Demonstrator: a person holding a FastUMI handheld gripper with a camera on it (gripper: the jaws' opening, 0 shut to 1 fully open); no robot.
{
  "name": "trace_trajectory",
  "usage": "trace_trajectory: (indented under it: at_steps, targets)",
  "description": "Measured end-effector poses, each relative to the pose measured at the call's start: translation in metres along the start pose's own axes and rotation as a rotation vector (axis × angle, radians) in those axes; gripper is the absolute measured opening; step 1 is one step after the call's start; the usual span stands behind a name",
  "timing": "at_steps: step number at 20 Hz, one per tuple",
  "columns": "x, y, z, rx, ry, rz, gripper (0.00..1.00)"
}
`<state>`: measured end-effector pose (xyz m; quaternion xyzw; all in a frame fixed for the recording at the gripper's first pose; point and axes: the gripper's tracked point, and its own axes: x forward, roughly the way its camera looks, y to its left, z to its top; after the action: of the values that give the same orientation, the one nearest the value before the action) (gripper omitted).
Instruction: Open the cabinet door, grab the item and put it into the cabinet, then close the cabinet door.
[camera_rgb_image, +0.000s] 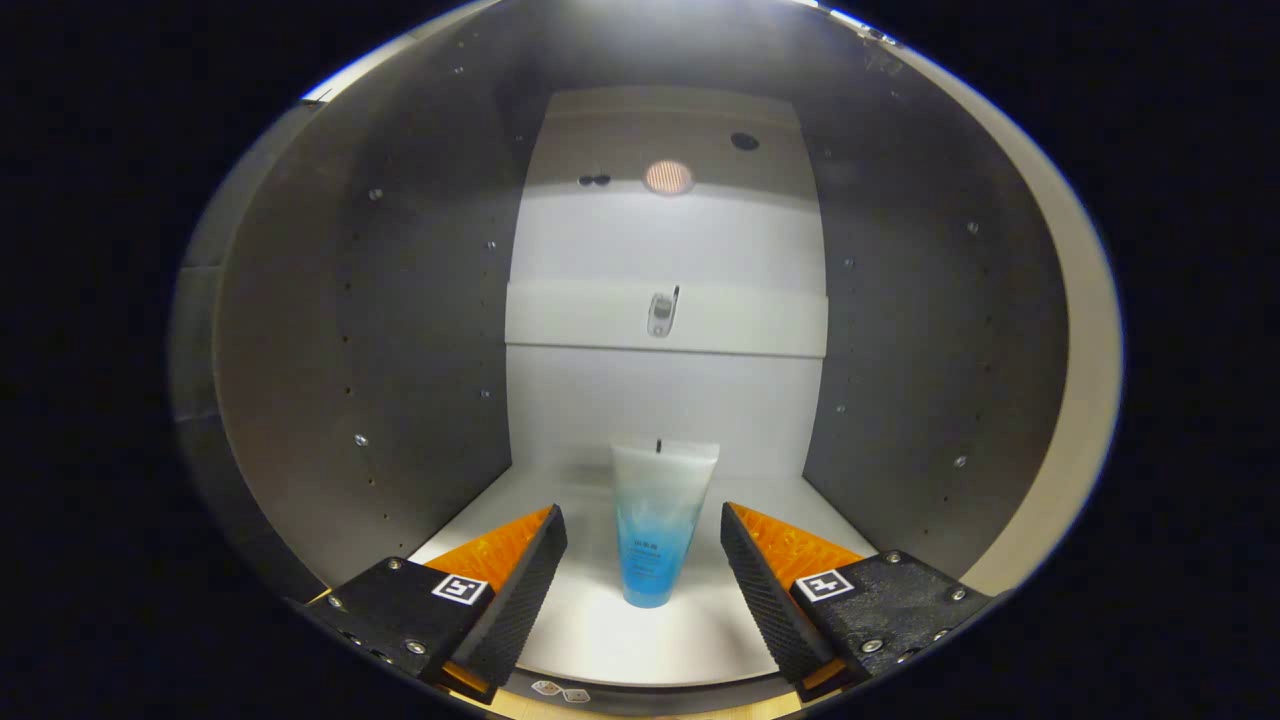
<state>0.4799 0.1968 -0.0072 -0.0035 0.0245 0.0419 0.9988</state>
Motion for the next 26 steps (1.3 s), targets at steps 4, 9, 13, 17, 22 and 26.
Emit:
trace_trajectory:
  at_steps: [4,9,13,17,22,26]
  targets:
    - [-0.040,0.006,0.016,0.018,-0.018,0.007,0.96]
    - [-0.112,0.020,0.018,0.068,0.009,0.040,0.96]
    - [-0.177,0.028,0.024,0.077,0.008,0.062,0.95]
    - [-0.248,0.035,0.021,0.106,0.015,0.088,0.95]
    - [-0.331,0.037,0.012,0.167,0.053,0.122,0.95]
    - [-0.376,0.023,0.002,0.188,0.093,0.116,0.95]
